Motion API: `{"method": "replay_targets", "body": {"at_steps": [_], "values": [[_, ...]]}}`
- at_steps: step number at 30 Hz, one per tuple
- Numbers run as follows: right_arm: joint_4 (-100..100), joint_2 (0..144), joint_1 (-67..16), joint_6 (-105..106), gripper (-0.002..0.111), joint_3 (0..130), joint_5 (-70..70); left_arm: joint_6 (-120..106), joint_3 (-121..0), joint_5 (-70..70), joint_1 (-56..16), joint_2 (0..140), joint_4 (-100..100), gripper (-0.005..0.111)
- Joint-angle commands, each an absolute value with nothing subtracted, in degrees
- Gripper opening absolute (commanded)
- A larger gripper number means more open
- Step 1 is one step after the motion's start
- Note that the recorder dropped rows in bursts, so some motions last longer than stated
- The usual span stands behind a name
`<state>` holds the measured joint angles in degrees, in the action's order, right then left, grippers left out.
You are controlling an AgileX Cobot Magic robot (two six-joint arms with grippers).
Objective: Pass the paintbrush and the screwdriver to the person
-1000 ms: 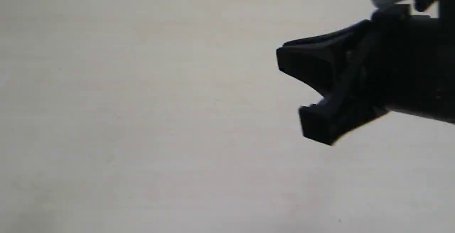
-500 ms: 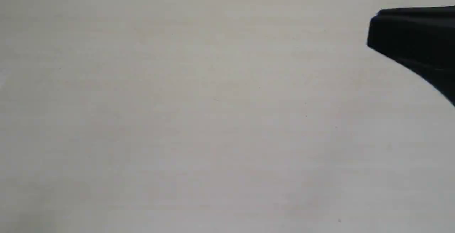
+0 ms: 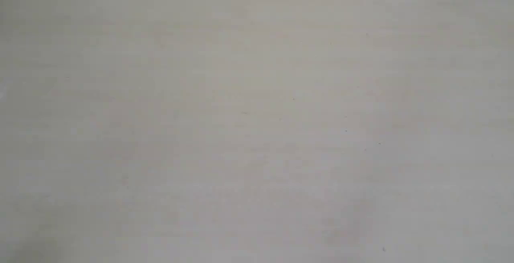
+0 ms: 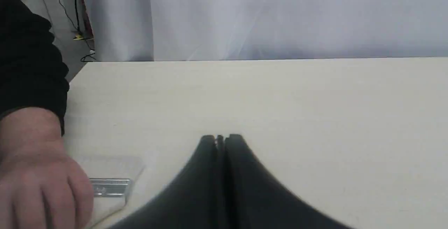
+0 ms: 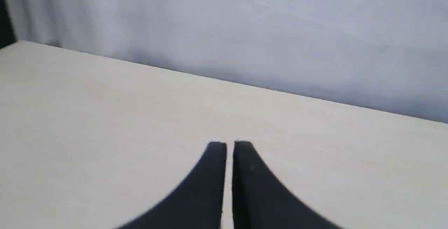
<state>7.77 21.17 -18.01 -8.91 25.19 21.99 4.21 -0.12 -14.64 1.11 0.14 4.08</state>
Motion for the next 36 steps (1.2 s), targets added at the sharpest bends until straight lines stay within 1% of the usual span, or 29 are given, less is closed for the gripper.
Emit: {"method": "replay_targets", "body": {"at_steps": [1,12,18,25,36], "values": [[7.99,18.80,-12.11,-8.39,0.005,21.29,18.90,4.32,0.00,-14.29,0.64,0.00,4.05,0.000],[4.75,9.29,0.52,-8.39,0.005,12.27,14.69,4.32,0.00,-14.33,0.64,0.00,3.84,0.000],[3.89,4.22,5.24,-7.71,0.005,8.12,14.80,4.32,0.00,-14.33,0.64,0.00,3.84,0.000],[3.89,0.11,5.86,-3.17,0.005,4.45,15.85,4.32,0.00,-14.33,0.64,0.00,3.84,0.000],[3.89,0.00,5.86,-0.74,0.005,2.85,21.37,4.32,0.00,-14.21,0.64,0.00,4.07,0.000]]}}
